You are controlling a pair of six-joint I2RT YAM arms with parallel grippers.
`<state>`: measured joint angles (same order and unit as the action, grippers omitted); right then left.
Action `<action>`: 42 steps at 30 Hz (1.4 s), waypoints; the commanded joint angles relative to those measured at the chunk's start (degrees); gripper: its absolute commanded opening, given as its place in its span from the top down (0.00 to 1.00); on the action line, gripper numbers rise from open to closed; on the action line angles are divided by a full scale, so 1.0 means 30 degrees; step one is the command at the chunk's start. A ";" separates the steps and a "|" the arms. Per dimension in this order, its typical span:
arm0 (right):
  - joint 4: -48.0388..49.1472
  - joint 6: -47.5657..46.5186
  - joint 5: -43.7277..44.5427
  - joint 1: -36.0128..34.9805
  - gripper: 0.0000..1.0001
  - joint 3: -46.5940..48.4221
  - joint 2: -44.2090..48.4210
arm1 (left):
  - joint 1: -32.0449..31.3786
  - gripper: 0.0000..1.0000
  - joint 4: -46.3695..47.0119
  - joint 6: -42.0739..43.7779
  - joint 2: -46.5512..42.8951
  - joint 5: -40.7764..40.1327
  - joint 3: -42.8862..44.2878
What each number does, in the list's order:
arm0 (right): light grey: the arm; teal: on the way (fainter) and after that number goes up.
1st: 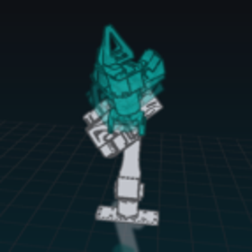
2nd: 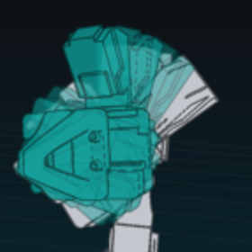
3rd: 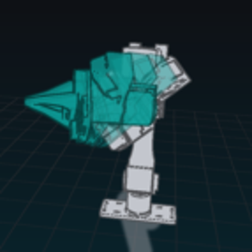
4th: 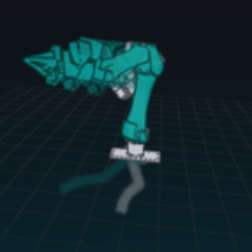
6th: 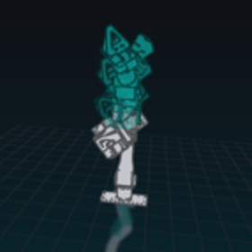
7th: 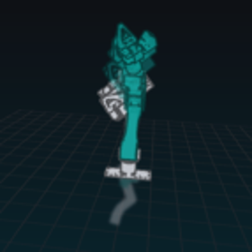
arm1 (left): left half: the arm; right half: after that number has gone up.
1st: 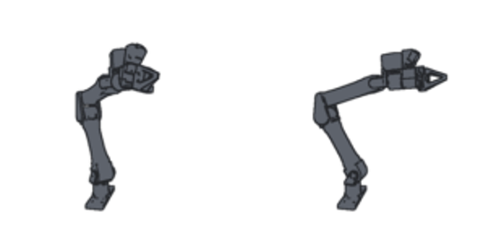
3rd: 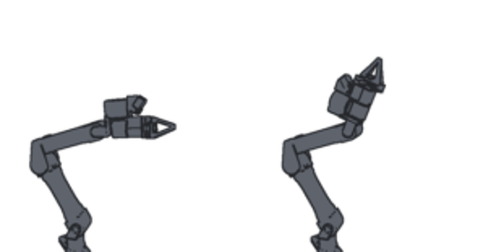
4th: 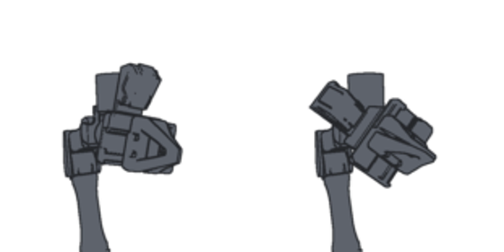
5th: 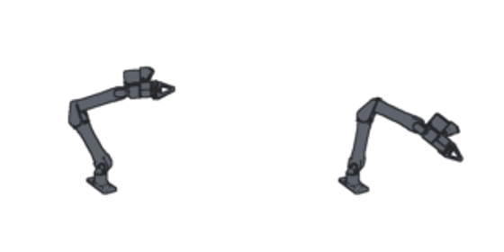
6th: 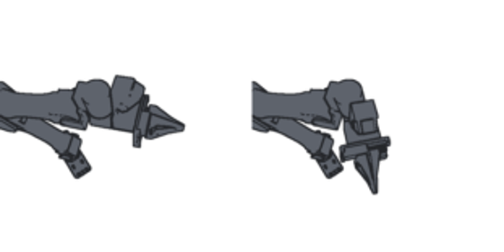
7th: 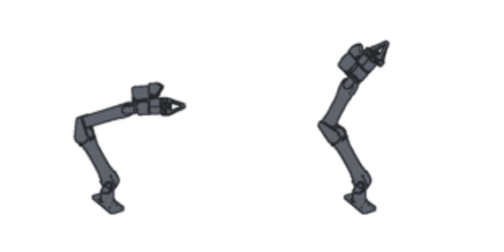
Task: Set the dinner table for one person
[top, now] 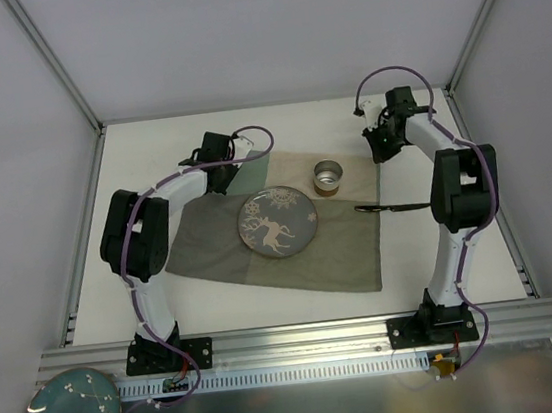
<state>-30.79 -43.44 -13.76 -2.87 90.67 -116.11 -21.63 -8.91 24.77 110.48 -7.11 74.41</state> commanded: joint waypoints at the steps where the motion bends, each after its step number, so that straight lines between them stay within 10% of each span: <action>1: 0.0359 -0.0579 -0.0013 -0.0359 1.00 -0.0631 0.0091 | 0.0207 1.00 0.0420 0.0355 0.0293 -0.0382 0.0655; 42: 0.2414 0.1997 0.0302 -0.0624 1.00 0.0797 -0.2511 | 0.0354 1.00 0.0215 0.0150 0.0353 0.0408 0.1652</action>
<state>-22.94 -40.80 -15.46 -5.06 89.34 -121.34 -21.26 -7.99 26.04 112.29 -7.03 77.87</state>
